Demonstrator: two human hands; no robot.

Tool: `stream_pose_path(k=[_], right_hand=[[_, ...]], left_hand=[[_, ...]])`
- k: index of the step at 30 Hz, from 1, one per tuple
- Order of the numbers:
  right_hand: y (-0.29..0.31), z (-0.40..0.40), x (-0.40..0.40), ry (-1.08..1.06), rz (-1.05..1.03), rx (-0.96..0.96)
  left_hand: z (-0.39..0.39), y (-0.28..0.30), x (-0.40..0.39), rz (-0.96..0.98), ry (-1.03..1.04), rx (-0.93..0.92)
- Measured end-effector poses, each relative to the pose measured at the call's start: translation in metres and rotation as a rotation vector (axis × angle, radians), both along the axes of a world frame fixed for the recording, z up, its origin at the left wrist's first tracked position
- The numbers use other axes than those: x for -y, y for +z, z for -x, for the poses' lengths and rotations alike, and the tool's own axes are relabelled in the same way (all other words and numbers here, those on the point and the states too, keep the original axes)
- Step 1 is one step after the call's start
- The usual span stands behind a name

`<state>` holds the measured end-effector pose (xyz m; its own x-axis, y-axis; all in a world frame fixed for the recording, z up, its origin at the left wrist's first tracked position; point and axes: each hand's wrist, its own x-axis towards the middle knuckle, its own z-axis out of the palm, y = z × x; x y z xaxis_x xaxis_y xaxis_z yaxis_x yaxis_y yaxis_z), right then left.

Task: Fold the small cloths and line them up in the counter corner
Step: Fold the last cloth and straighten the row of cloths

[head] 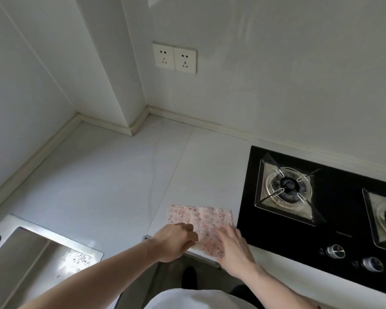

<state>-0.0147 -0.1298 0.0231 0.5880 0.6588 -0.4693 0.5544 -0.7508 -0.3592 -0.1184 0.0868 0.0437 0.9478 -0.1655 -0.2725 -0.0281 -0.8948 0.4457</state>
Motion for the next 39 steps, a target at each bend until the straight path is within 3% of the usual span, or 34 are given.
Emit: stream_pose_path(k=[4,12,25,28,31,35,39], right_hand=[[-0.01,0.0,-0.011,0.085,-0.077,-0.102],[0.008,-0.02,-0.006,-0.099,-0.178,-0.197],[0.001,-0.082,-0.031,-0.304,-0.035,-0.052],[-0.007,-0.083,-0.037,-0.338,0.024,-0.008],[-0.017,-0.076,-0.041,-0.386,0.062,0.016],[-0.025,-0.064,-0.045,-0.433,0.133,0.072],[-0.024,-0.064,-0.051,-0.59,0.129,-0.081]], left_hand=[[-0.004,0.0,0.004,0.033,-0.021,0.041],[-0.007,-0.001,-0.016,0.033,0.113,-0.041],[-0.049,-0.029,-0.04,-0.178,0.311,-0.158],[-0.055,-0.042,-0.039,-0.282,0.303,-0.239],[-0.049,-0.048,-0.024,-0.391,0.229,-0.159],[-0.029,-0.051,0.002,-0.311,0.182,-0.146],[-0.016,-0.051,0.011,-0.196,0.272,-0.193]])
